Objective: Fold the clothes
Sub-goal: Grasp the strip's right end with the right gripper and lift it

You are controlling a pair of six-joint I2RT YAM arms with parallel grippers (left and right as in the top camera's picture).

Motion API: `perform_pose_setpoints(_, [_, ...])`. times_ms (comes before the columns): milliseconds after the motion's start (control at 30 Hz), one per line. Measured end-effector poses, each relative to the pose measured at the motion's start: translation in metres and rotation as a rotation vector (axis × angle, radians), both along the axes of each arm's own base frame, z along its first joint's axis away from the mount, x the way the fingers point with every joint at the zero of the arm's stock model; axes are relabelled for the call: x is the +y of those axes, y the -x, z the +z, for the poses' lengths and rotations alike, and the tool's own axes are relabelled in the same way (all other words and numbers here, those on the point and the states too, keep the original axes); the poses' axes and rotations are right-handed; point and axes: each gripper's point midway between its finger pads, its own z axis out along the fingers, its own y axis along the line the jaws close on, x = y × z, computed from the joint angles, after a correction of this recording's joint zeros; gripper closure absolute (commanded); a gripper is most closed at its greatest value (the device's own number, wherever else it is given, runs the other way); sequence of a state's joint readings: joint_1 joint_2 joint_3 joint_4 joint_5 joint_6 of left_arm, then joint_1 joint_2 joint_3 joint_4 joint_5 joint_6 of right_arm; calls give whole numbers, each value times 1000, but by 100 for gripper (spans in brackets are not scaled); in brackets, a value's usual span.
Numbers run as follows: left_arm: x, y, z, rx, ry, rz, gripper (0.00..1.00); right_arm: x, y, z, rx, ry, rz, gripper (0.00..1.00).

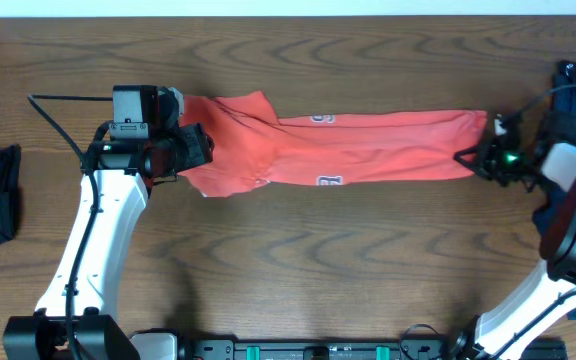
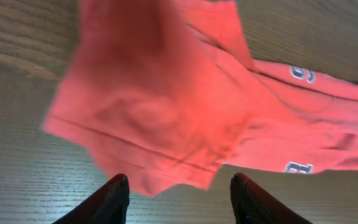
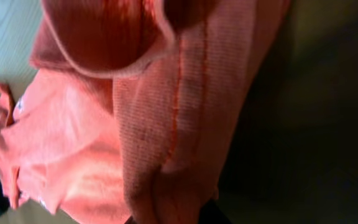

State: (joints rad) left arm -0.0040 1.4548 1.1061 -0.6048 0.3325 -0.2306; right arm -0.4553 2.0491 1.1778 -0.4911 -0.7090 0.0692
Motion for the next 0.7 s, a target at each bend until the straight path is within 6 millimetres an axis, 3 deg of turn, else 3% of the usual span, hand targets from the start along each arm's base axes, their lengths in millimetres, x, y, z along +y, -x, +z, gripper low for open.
perform_pose_setpoints(167, [0, 0, 0, 1, 0, 0, 45, -36, 0, 7, 40, 47, -52, 99])
perform_pose_setpoints(433, [0, 2, -1, 10, 0, 0, 45, -71, -14, 49, 34, 82, -88, 99])
perform_pose_setpoints(533, [0, 2, -1, 11, -1, 0, 45, -70, -14, 64, 43, 85, -59, 99])
perform_pose_setpoints(700, [0, 3, -2, 12, -1, -2, 45, -52, -21, 91, 31, 107, 46, 99])
